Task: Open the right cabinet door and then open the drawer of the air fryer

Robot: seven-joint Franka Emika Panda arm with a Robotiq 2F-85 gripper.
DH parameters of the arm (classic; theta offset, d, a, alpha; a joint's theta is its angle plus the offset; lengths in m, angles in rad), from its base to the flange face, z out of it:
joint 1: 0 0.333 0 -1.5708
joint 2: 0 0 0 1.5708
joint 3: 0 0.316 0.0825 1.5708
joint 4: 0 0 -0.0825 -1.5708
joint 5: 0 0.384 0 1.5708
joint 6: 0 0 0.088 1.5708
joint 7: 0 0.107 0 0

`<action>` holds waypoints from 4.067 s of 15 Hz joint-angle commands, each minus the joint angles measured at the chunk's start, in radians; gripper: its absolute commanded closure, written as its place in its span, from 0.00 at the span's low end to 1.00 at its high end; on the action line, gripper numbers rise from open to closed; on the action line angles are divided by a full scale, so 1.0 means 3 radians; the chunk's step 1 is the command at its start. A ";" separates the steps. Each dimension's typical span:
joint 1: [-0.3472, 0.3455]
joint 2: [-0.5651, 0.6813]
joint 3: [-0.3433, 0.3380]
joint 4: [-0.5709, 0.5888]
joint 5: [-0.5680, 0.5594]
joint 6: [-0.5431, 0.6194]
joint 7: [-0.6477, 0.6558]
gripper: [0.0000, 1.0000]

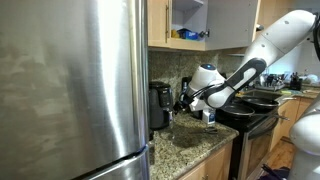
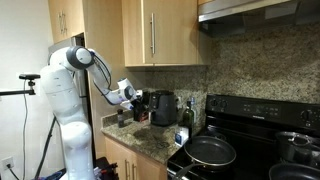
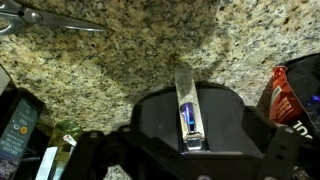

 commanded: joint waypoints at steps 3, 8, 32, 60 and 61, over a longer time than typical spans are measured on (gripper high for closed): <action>-0.0053 0.0461 -0.0003 0.0269 -0.0067 -0.0061 -0.0070 0.00; -0.0123 0.0598 -0.0044 0.0341 -0.0480 0.0008 0.0105 0.00; -0.0082 0.1530 -0.0086 0.1485 -0.1722 -0.0125 0.0716 0.54; 0.0942 0.1365 -0.0834 0.1930 0.0093 -0.2048 -0.0910 0.91; 0.0955 0.1368 -0.0846 0.1942 0.0120 -0.2066 -0.0918 0.91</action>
